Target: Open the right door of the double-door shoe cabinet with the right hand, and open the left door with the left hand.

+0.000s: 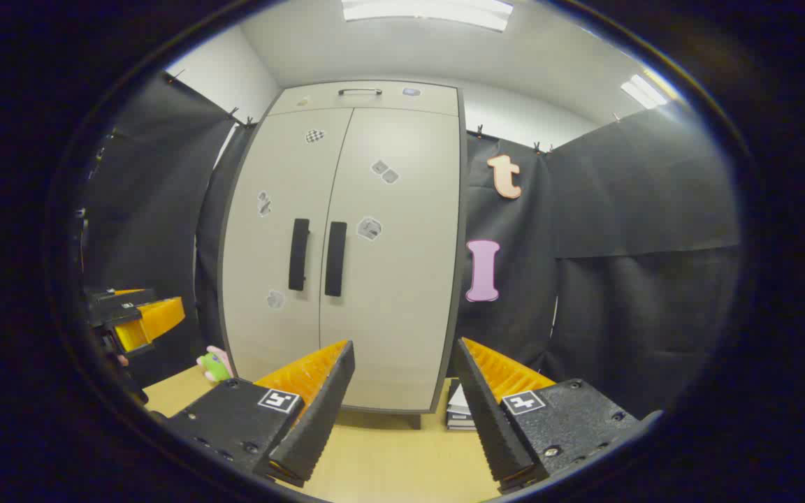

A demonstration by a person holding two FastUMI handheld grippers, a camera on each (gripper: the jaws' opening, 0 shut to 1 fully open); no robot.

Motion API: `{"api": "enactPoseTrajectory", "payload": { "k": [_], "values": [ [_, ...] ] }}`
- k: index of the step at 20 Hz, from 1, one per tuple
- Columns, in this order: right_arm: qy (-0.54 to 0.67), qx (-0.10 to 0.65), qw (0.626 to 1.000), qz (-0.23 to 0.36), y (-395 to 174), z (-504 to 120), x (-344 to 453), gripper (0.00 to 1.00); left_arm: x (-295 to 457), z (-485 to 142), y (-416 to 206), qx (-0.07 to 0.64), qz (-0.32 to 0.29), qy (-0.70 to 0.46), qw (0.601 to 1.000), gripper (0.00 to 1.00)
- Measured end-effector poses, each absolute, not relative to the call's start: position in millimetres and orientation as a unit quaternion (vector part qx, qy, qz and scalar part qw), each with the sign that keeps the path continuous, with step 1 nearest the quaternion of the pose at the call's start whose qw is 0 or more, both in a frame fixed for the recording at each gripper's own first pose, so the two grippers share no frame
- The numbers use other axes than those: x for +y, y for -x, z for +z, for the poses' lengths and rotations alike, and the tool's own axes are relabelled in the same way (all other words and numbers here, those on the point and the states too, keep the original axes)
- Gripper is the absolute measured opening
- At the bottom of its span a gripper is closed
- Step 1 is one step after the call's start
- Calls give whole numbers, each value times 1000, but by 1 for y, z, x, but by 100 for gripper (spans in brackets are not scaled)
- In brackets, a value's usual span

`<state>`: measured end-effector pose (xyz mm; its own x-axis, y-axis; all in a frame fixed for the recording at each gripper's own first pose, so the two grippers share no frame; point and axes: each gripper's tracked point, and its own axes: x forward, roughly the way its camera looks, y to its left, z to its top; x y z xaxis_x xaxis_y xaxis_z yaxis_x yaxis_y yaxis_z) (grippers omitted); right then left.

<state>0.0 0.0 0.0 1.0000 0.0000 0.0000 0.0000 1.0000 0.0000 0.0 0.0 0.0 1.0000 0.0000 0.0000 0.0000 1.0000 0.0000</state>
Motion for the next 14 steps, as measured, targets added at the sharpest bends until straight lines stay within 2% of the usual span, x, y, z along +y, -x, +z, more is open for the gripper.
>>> {"api": "enactPoseTrajectory", "payload": {
  "k": [4,14],
  "values": [
    [-21,1,1000,20,2,9,12,90,-9,18,5,-22,-16,-1,1000,89],
    [-31,3,999,7,0,6,9,90,-12,14,7,-16,-23,-1,1000,92]
  ]
}}
